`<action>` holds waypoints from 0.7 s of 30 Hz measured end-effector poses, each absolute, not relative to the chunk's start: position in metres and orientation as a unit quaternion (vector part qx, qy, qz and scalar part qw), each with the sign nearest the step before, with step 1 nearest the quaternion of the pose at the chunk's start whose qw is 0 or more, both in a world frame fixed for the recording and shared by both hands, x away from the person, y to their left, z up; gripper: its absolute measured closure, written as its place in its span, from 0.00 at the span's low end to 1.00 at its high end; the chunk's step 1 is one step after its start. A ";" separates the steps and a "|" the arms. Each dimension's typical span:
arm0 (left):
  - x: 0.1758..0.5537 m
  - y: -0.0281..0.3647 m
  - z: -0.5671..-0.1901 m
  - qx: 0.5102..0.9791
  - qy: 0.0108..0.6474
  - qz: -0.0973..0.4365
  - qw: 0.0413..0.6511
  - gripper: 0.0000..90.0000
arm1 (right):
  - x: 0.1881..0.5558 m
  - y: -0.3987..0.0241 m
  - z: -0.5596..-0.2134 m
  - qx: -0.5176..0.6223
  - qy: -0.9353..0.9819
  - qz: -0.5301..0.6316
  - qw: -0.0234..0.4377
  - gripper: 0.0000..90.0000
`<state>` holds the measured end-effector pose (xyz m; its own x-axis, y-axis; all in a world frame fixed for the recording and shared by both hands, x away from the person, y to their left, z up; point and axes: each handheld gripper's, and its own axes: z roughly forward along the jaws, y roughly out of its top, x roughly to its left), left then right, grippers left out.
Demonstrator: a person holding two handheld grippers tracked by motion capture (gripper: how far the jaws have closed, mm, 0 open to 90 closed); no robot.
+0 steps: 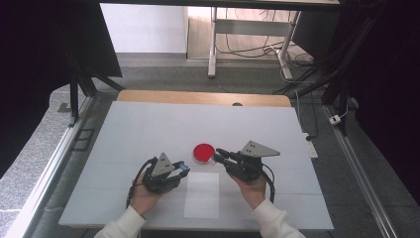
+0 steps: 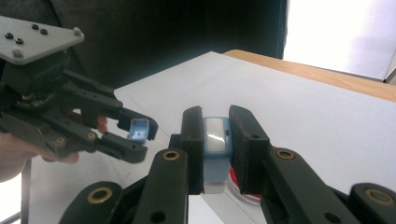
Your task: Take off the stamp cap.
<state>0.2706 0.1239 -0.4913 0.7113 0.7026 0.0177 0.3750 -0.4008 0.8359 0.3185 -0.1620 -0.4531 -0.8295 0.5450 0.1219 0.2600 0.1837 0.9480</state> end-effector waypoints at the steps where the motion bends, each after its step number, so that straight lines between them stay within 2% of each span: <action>1: 0.270 0.126 -0.491 0.815 0.332 0.189 0.436 0.72 | 0.319 -0.162 -0.453 0.265 0.760 0.581 0.123 0.84; 21: 0.254 0.167 -0.491 0.798 0.365 0.189 0.441 0.72 | 0.321 -0.165 -0.455 0.267 0.762 0.576 0.123 0.84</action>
<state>0.2540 0.1673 -0.4913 0.6616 0.7496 -0.0205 0.4157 -0.3438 0.8420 0.3206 -0.1652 -0.4552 -0.8270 0.5493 0.1199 0.2651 0.1930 0.9447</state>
